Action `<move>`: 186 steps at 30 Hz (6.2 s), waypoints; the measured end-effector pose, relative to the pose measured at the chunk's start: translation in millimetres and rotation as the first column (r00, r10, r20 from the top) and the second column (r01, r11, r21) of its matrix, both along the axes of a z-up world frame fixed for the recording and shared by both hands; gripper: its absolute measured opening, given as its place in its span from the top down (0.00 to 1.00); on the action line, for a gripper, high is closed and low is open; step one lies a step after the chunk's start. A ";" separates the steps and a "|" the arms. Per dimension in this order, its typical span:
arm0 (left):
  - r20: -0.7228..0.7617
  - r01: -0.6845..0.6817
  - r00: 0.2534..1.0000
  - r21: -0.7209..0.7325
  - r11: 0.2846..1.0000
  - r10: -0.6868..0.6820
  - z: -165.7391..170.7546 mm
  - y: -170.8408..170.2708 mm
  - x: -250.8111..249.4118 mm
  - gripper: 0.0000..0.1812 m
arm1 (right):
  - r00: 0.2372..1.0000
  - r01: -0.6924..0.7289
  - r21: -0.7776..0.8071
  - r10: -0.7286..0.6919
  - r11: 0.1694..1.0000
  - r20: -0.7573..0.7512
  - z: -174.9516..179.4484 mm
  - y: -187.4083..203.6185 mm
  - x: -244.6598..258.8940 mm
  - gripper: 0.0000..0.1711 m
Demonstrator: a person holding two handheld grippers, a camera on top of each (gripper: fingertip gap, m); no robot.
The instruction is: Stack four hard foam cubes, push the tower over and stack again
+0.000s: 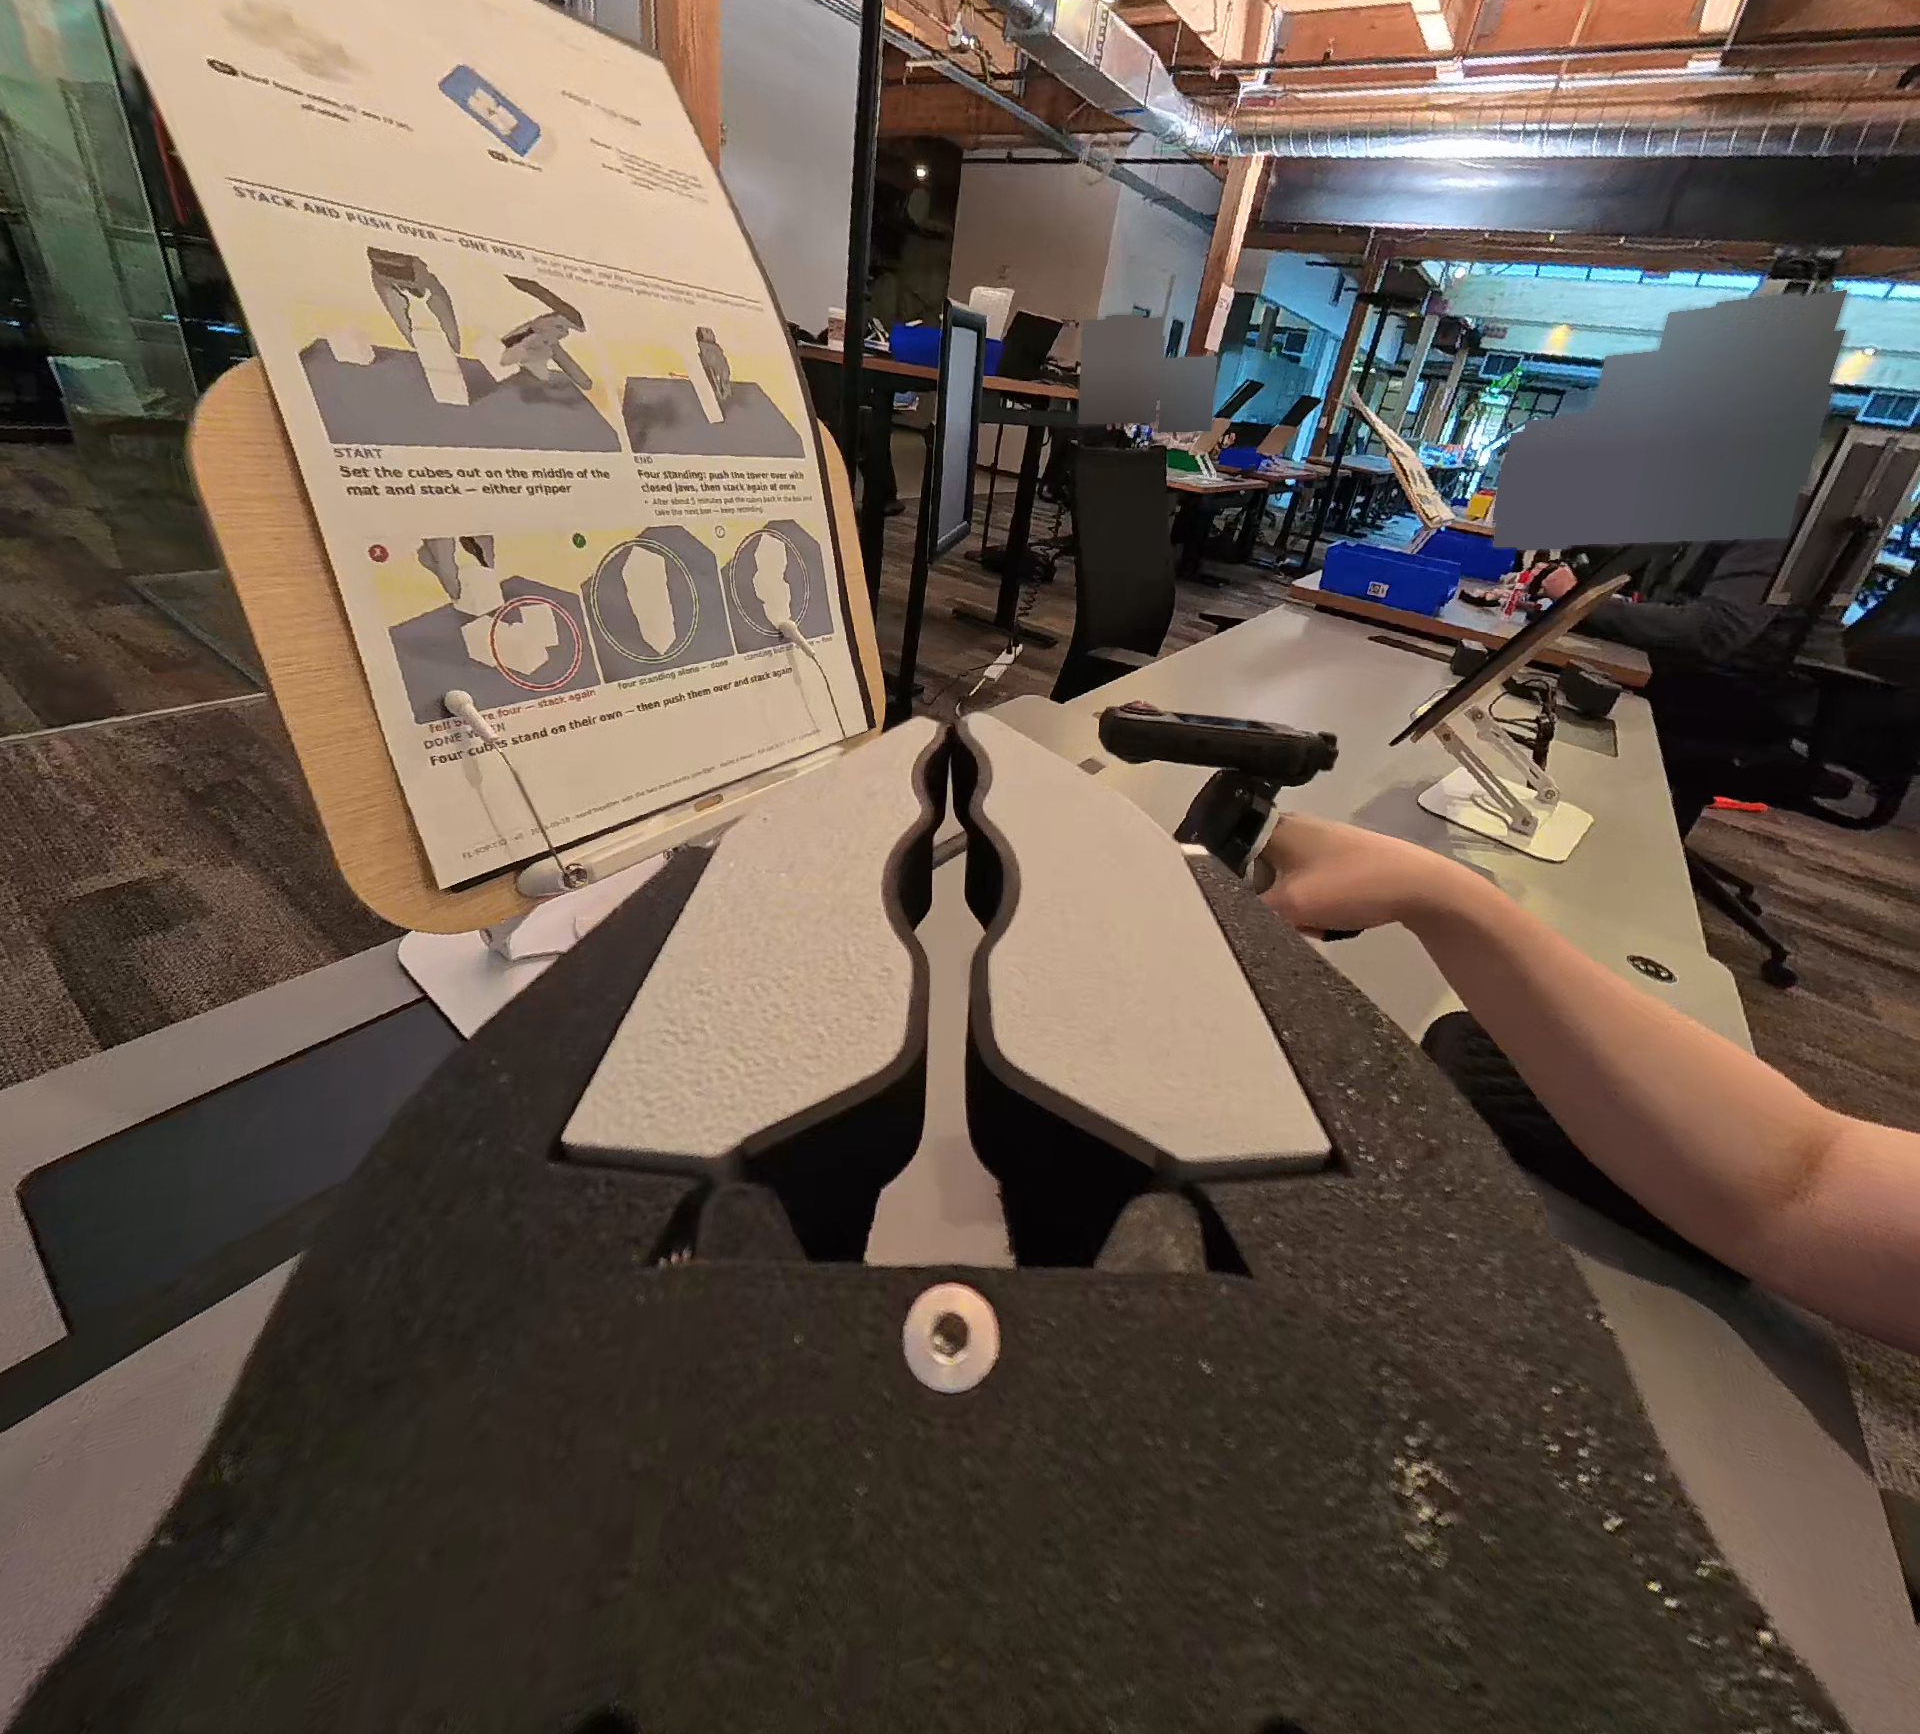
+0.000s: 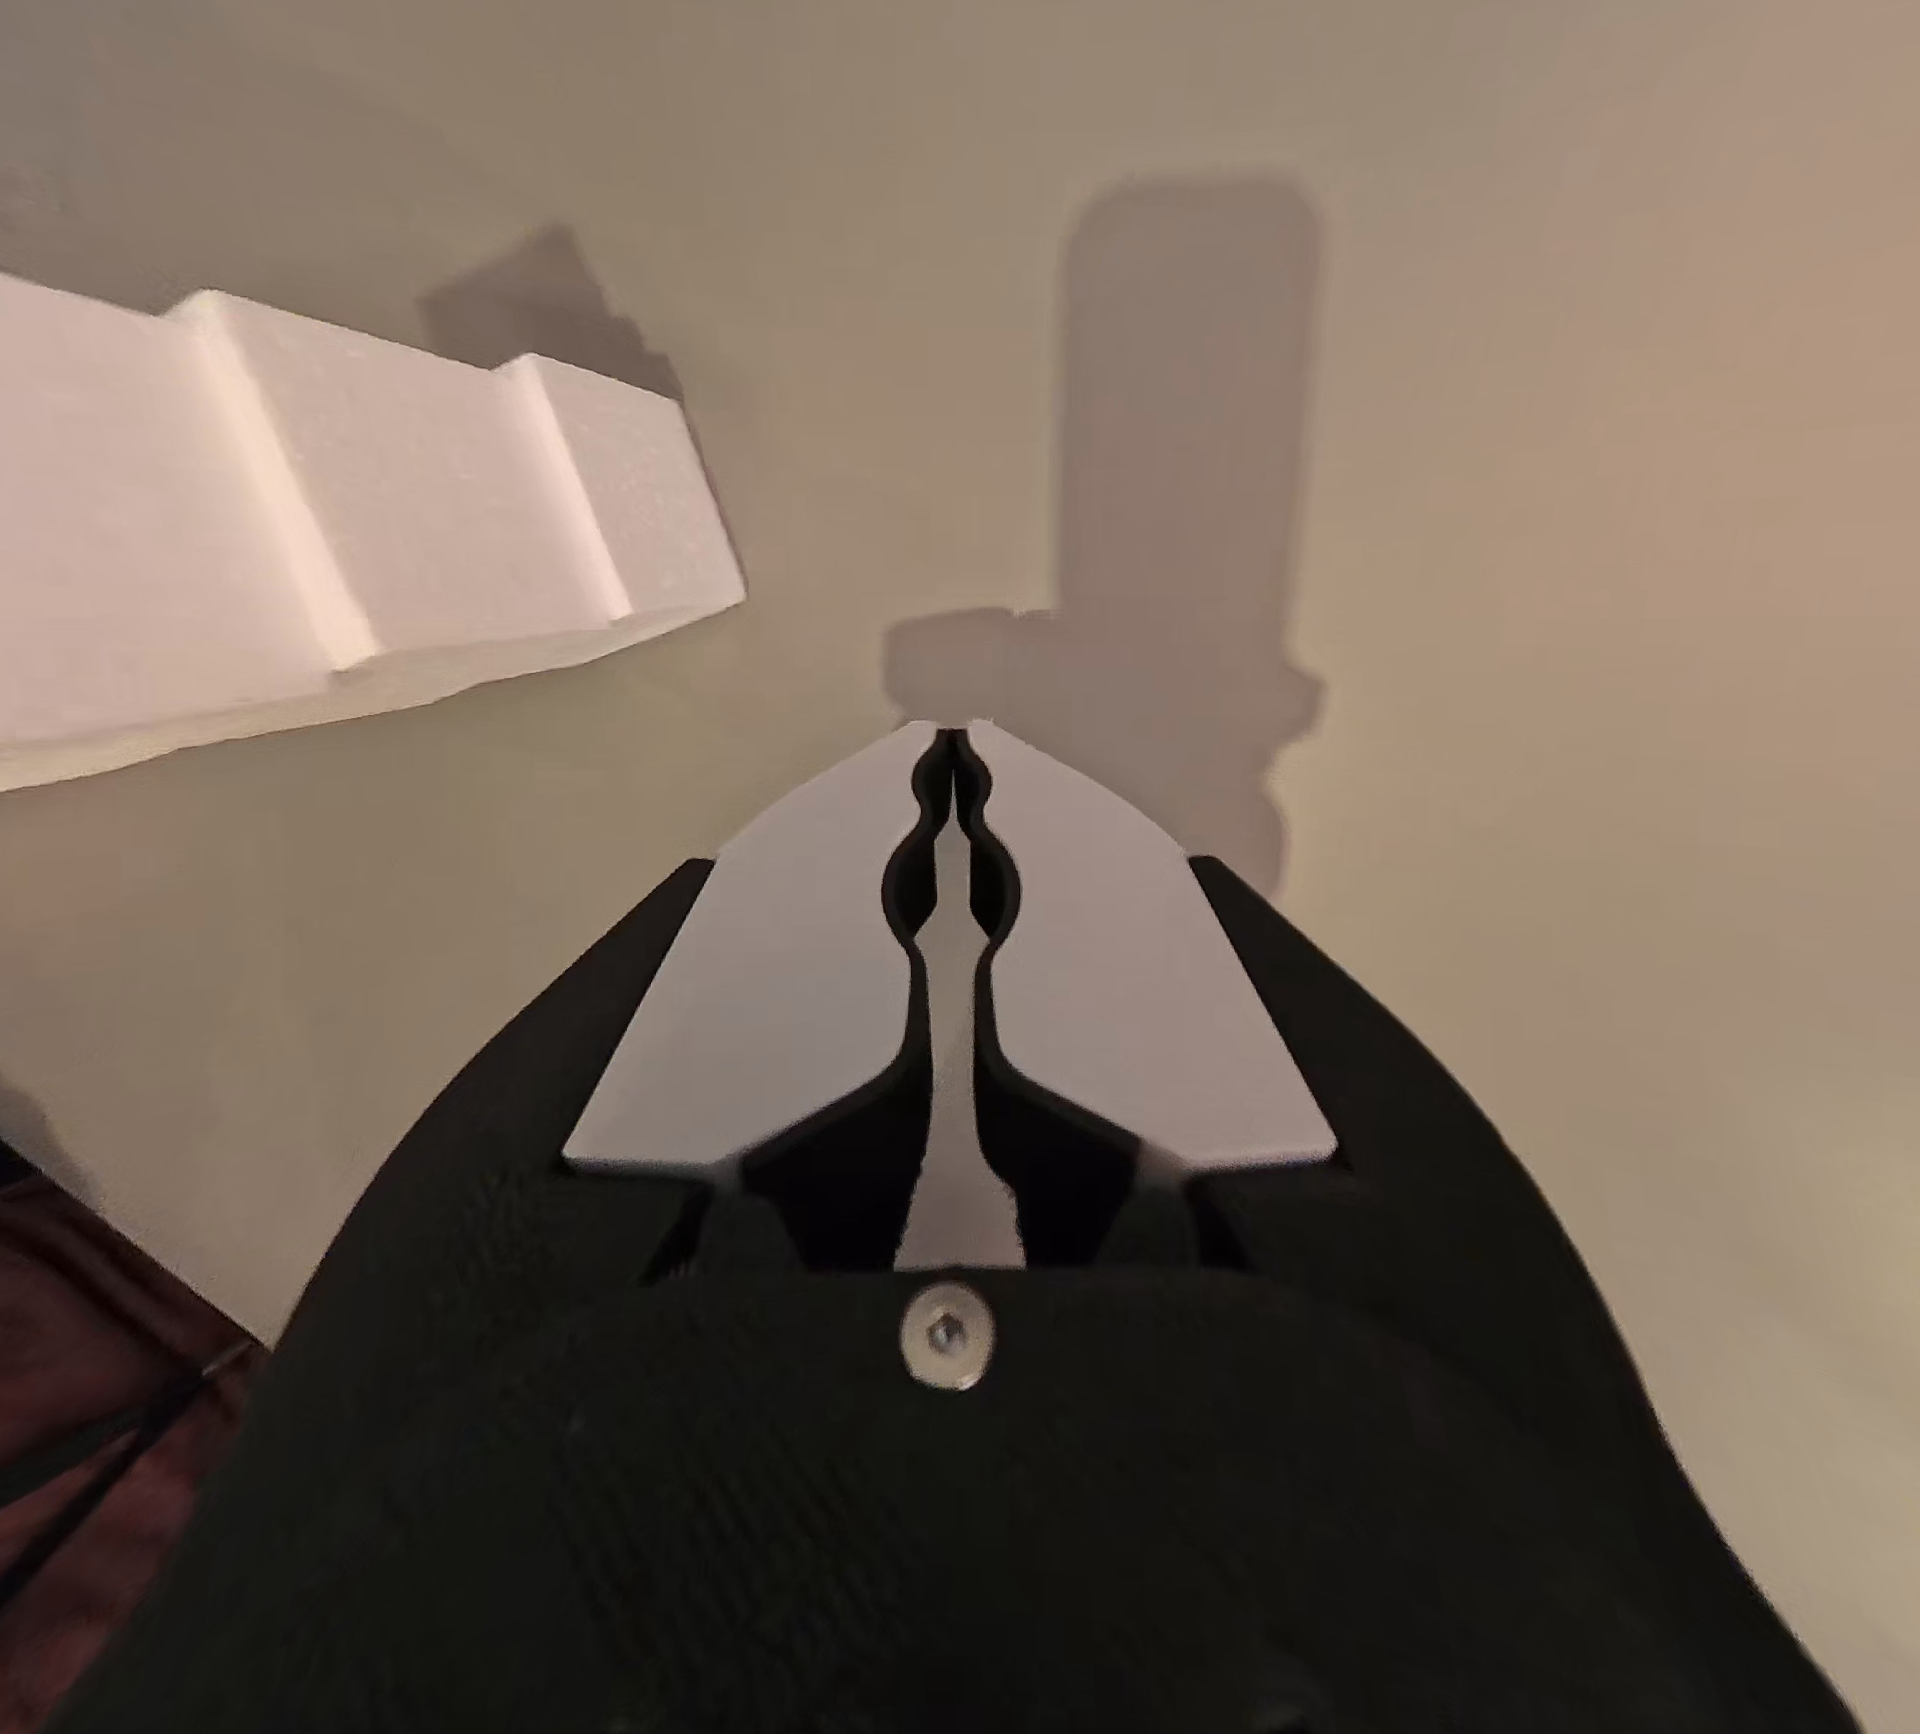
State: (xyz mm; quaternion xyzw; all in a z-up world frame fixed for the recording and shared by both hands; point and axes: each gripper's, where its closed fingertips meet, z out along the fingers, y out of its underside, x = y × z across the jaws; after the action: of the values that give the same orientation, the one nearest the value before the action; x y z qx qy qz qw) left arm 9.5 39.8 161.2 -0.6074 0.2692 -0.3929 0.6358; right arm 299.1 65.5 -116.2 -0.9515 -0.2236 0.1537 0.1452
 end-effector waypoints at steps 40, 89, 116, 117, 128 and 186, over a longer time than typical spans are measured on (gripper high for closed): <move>0.035 0.002 0.999 0.023 1.000 -0.003 19.1 -21.7 -22.1 0.98 | 0.964 0.038 0.789 0.186 0.613 -0.192 217.2 -16.2 -5.0 1.00; -0.646 -0.472 0.713 -0.155 0.868 0.272 -265.8 -161.3 -134.2 0.48 | 0.900 0.170 0.778 0.225 0.605 -0.372 237.9 -43.2 84.8 0.93; -0.614 -0.235 0.779 -0.096 0.967 0.128 -199.5 -66.3 -4.9 0.67 | 0.914 0.118 0.741 0.219 0.661 -0.341 214.8 -31.5 82.6 0.93; -0.608 -0.170 0.789 -0.086 0.982 0.084 -197.0 -59.0 13.1 0.67 | 0.919 0.105 0.744 0.221 0.660 -0.326 212.8 -31.2 81.8 0.93; -0.614 0.335 0.737 -0.029 0.942 -0.281 -214.2 -27.4 86.7 0.67 | 0.896 0.035 0.709 0.292 0.704 -0.334 194.7 -23.1 52.3 0.92; -0.780 0.174 0.603 -0.076 0.982 -0.167 -269.4 -95.8 29.4 0.65 | 0.643 -0.274 0.715 0.675 0.644 -0.361 110.8 3.2 -134.9 0.64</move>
State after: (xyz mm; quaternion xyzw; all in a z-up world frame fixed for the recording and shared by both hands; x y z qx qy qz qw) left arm 38.9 -56.0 -108.2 -0.6865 0.5772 -0.1470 0.4172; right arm 164.2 68.7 -5.4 -0.6511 -0.4584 0.4017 0.4523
